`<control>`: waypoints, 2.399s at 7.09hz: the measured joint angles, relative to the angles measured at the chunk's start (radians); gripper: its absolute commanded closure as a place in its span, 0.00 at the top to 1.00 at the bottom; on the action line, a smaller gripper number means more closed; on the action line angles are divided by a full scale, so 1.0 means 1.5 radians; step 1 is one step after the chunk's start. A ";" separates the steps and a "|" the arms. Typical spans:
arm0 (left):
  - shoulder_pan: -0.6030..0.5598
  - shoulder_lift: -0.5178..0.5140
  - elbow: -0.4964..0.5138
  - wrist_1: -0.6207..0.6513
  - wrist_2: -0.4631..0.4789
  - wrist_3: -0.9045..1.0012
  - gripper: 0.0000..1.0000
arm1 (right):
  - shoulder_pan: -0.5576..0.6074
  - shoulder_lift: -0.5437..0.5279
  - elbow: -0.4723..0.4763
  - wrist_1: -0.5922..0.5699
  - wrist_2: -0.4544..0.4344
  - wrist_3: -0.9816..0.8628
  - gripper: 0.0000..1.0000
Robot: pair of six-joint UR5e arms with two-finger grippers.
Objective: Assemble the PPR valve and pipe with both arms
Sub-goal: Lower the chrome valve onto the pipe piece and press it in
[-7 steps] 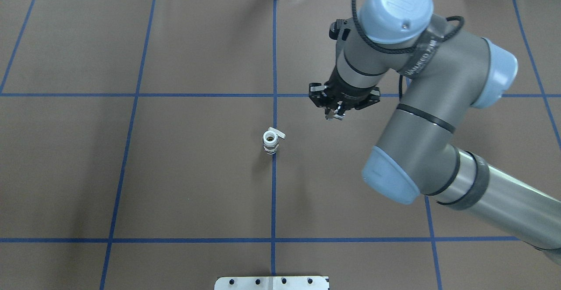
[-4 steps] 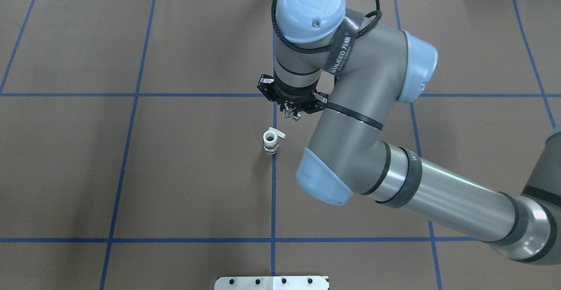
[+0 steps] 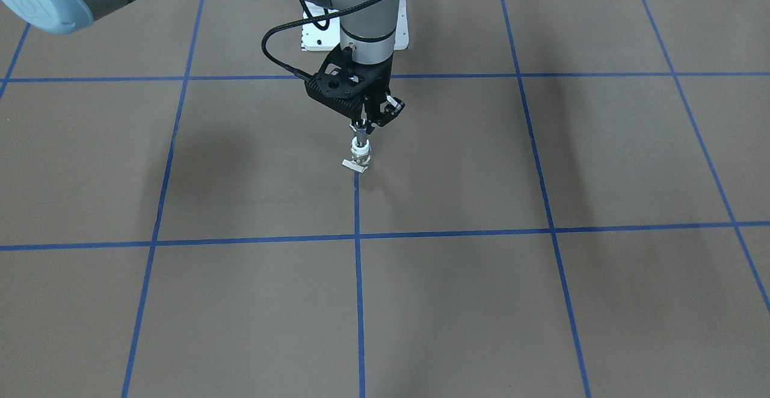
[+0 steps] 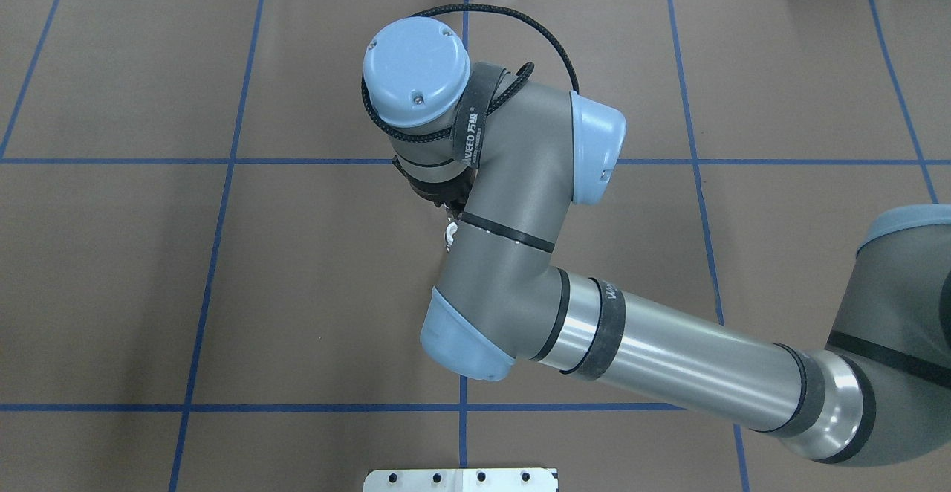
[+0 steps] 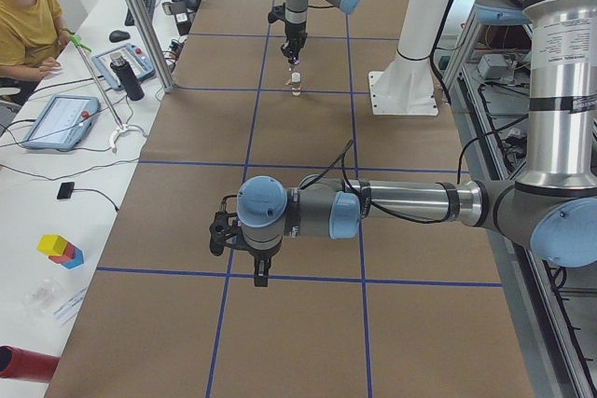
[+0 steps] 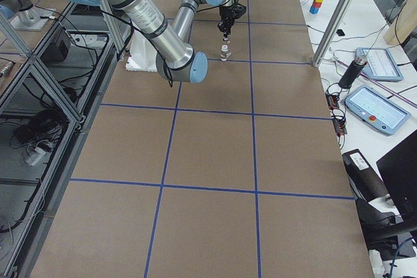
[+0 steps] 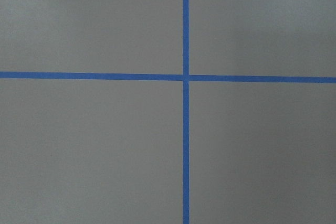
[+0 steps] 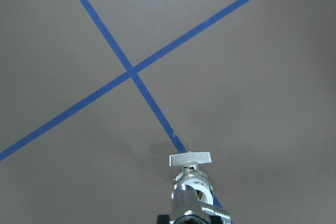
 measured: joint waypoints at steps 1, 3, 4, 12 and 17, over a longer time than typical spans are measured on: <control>0.000 0.000 0.000 0.000 0.000 0.000 1.00 | -0.011 -0.004 -0.004 0.000 -0.014 0.004 0.00; 0.000 0.000 0.000 0.000 0.000 0.000 1.00 | -0.020 -0.011 -0.007 0.000 -0.031 0.001 0.00; 0.001 0.000 0.000 0.000 0.000 0.000 1.00 | -0.021 -0.013 -0.007 0.000 -0.033 0.001 0.00; 0.002 -0.005 -0.001 0.000 0.000 -0.001 1.00 | -0.021 -0.013 -0.005 0.002 -0.033 -0.003 0.00; 0.002 -0.008 -0.001 0.000 0.000 -0.003 1.00 | -0.024 -0.014 -0.006 0.005 -0.032 -0.006 0.04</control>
